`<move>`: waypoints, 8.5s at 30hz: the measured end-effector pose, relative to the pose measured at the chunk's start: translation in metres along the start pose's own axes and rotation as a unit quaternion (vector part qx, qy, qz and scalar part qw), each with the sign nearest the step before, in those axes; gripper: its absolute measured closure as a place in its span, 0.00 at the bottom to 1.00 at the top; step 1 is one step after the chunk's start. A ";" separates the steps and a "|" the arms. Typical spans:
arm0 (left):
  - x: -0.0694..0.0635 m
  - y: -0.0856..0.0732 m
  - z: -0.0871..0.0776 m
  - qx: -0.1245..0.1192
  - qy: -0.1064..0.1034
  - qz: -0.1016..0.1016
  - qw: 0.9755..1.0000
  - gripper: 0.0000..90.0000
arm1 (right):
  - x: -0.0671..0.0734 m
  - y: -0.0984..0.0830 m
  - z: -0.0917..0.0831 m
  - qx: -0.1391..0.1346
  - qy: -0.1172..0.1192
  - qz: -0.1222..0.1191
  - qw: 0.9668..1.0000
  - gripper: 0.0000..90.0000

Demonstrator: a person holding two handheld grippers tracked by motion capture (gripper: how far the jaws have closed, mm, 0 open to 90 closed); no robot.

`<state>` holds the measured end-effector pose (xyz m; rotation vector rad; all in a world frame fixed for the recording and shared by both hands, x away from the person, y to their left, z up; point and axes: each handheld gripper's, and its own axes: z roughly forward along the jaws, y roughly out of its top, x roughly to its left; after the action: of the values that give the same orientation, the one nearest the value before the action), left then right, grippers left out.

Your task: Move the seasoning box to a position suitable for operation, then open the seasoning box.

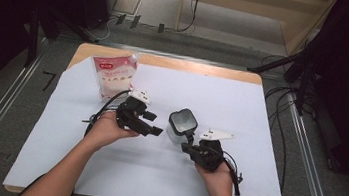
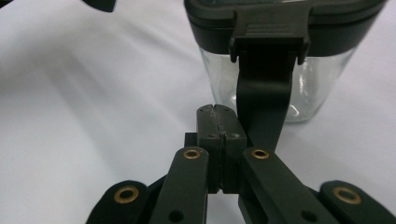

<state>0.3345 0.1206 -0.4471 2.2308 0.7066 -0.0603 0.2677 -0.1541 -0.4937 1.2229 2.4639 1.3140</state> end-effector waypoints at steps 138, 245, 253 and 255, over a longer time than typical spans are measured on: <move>0.002 0.074 0.064 0.059 -0.019 0.119 0.991 0.19 | -0.094 0.037 -0.015 0.006 -0.058 0.046 0.997 1.00; -0.056 0.113 0.061 0.046 -0.086 0.140 0.985 0.84 | -0.074 0.039 -0.010 -0.016 -0.057 0.018 0.998 1.00; -0.050 0.112 0.050 0.034 -0.070 0.129 0.989 0.84 | -0.075 0.039 -0.014 -0.016 -0.049 0.024 0.998 1.00; -0.048 0.111 0.047 0.029 -0.068 0.123 0.990 0.84 | -0.073 0.039 -0.017 -0.014 -0.047 0.020 0.999 1.00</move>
<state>0.3584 0.0050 -0.3930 2.3277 0.3564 -0.1108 0.3338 -0.2031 -0.4745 1.3026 2.3607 1.2661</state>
